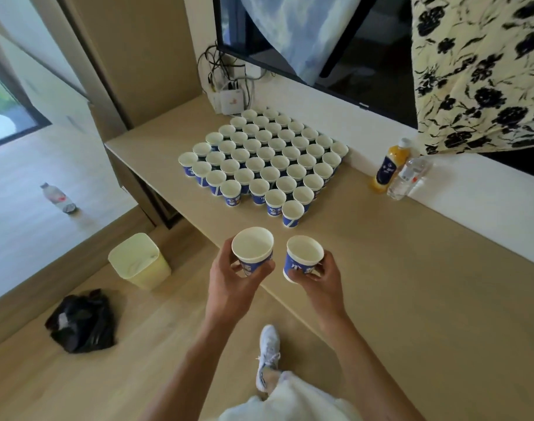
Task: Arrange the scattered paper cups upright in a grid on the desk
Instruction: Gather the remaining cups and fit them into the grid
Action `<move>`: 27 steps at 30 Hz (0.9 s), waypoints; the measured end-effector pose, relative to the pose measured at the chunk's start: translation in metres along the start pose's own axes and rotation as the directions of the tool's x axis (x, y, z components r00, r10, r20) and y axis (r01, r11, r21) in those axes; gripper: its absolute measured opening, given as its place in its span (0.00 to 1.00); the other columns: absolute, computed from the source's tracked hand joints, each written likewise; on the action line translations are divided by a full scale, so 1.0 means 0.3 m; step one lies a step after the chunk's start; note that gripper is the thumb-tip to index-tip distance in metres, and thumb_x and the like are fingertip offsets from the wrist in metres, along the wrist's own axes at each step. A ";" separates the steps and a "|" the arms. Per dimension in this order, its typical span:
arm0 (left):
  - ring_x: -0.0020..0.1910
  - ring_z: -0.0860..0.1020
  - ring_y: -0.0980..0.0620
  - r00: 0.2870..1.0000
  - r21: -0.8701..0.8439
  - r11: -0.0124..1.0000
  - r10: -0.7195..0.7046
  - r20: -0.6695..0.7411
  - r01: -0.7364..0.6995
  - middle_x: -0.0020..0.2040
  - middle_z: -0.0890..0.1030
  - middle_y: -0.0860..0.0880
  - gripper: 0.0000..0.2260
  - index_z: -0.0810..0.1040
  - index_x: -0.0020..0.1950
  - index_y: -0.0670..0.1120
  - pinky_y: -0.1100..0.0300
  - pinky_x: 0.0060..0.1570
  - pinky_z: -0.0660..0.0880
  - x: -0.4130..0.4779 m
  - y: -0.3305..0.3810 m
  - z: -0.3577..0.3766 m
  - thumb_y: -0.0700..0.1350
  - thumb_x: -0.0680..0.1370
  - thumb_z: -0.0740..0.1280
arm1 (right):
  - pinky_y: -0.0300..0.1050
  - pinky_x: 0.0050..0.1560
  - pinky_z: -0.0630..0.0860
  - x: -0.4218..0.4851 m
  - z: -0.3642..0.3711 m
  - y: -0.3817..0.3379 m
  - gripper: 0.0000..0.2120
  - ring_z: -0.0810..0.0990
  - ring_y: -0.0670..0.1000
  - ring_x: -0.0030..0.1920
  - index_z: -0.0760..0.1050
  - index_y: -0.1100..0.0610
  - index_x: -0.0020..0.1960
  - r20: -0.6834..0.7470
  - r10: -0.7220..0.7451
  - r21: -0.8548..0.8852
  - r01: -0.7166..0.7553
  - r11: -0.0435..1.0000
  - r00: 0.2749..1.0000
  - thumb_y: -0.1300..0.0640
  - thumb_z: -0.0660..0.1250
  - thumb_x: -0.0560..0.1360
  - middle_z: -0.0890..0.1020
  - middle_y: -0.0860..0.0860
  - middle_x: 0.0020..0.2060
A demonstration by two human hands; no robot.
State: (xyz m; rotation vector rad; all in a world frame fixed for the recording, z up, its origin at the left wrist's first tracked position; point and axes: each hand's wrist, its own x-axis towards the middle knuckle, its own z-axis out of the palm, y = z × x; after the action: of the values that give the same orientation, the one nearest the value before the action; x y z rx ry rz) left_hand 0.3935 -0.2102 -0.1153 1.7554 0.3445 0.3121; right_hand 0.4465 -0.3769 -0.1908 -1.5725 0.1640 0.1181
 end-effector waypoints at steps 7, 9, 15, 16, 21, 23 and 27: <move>0.53 0.82 0.56 0.999 0.052 0.998 -0.028 -0.045 0.031 0.52 0.83 0.61 0.22 0.77 0.56 0.60 0.50 0.56 0.80 0.264 -0.053 -0.070 0.43 0.69 0.81 | 0.48 0.55 0.80 0.234 0.241 0.088 0.32 0.82 0.49 0.54 0.76 0.52 0.59 0.051 0.079 0.000 -0.079 0.997 0.996 0.49 0.78 0.56 0.83 0.49 0.53; 0.53 0.82 0.56 0.998 0.061 0.997 -0.036 -0.041 0.039 0.52 0.84 0.60 0.22 0.77 0.56 0.61 0.51 0.55 0.80 0.346 -0.063 -0.086 0.42 0.69 0.80 | 0.46 0.54 0.80 0.298 0.308 0.103 0.32 0.81 0.48 0.54 0.76 0.51 0.59 0.033 0.096 -0.002 -0.096 0.995 0.995 0.50 0.78 0.56 0.81 0.49 0.54; 0.52 0.83 0.55 0.996 0.051 0.995 -0.088 -0.026 0.090 0.51 0.85 0.56 0.21 0.78 0.57 0.56 0.51 0.54 0.80 0.555 -0.100 -0.104 0.38 0.70 0.79 | 0.41 0.54 0.76 0.423 0.431 0.143 0.27 0.78 0.47 0.53 0.73 0.41 0.55 0.031 0.132 -0.046 -0.130 0.990 0.991 0.51 0.78 0.59 0.75 0.48 0.55; 0.52 0.83 0.54 0.995 0.050 0.994 -0.101 -0.016 0.102 0.51 0.85 0.56 0.21 0.78 0.57 0.56 0.51 0.54 0.79 0.584 -0.107 -0.101 0.38 0.70 0.79 | 0.39 0.53 0.76 0.435 0.439 0.149 0.27 0.77 0.47 0.53 0.73 0.41 0.56 0.029 0.140 -0.047 -0.139 0.989 0.990 0.52 0.77 0.60 0.75 0.48 0.55; 0.51 0.83 0.54 0.991 0.040 0.992 -0.124 0.041 0.122 0.52 0.85 0.55 0.22 0.78 0.59 0.54 0.55 0.52 0.78 0.722 -0.147 -0.091 0.39 0.70 0.80 | 0.34 0.48 0.75 0.500 0.473 0.182 0.28 0.77 0.44 0.55 0.71 0.39 0.57 -0.009 0.161 -0.080 -0.161 0.984 0.987 0.52 0.77 0.60 0.75 0.45 0.57; 0.51 0.83 0.54 0.989 0.047 0.992 -0.123 0.081 0.120 0.52 0.85 0.54 0.23 0.78 0.61 0.52 0.55 0.52 0.79 0.778 -0.162 -0.087 0.39 0.70 0.80 | 0.34 0.49 0.75 0.518 0.488 0.194 0.28 0.76 0.40 0.55 0.70 0.38 0.56 -0.043 0.167 -0.100 -0.171 0.980 0.985 0.52 0.76 0.60 0.75 0.44 0.57; 0.51 0.83 0.54 0.977 0.059 0.993 -0.108 0.182 0.098 0.53 0.85 0.54 0.25 0.77 0.63 0.53 0.54 0.53 0.80 0.905 -0.200 -0.085 0.42 0.69 0.81 | 0.43 0.54 0.77 0.563 0.536 0.227 0.29 0.74 0.36 0.54 0.70 0.37 0.56 -0.112 0.172 -0.126 -0.186 0.975 0.979 0.55 0.76 0.60 0.76 0.47 0.57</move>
State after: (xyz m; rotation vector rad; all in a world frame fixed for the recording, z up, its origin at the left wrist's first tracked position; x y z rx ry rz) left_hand 0.6293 -0.0683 -0.1627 1.7923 0.3101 0.0657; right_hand 0.6051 -0.2213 -0.2895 -1.6987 0.3842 0.1949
